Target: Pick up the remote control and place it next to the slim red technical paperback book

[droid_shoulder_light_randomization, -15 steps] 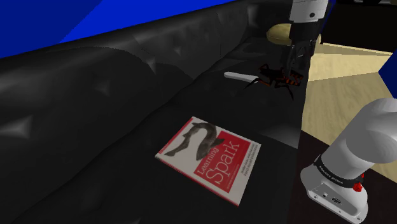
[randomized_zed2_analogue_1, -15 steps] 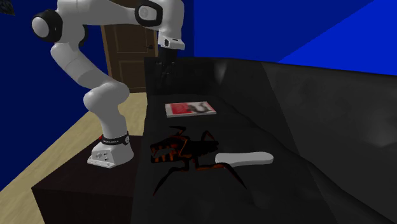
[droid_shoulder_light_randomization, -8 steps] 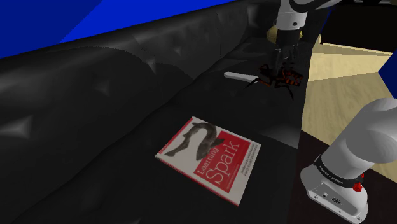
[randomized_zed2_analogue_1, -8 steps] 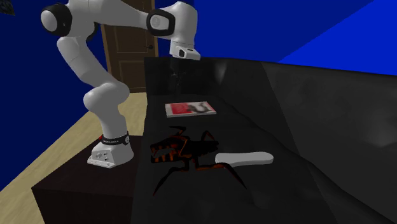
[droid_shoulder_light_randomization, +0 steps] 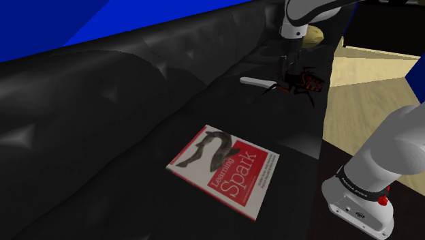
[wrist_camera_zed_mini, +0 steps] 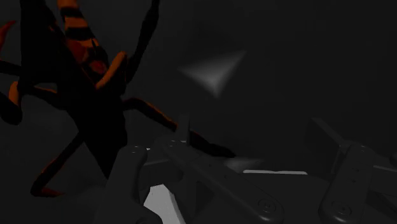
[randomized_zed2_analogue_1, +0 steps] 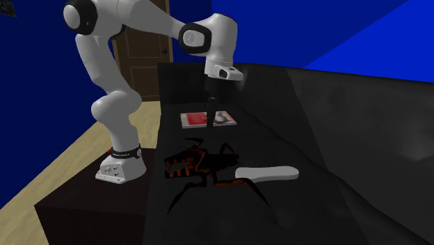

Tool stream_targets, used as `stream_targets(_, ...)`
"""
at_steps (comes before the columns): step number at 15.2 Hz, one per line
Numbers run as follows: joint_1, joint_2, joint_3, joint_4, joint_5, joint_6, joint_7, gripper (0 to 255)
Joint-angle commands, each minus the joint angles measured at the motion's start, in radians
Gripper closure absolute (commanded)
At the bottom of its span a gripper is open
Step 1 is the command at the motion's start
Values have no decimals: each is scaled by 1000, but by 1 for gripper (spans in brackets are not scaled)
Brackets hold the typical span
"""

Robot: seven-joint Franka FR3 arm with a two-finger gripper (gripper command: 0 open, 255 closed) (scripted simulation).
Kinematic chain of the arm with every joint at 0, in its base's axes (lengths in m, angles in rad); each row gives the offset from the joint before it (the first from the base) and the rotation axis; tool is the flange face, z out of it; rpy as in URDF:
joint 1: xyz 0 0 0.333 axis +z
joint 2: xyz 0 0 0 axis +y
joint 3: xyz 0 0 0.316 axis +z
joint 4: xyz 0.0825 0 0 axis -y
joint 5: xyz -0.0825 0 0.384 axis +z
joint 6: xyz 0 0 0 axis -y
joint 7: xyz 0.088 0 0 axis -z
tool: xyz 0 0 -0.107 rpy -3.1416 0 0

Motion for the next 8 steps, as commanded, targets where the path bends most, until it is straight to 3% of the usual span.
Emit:
stream_targets(1,0,81,-20,44,4,46,-50,0)
stream_targets(8,-10,346,-55,237,53,141,-213,0)
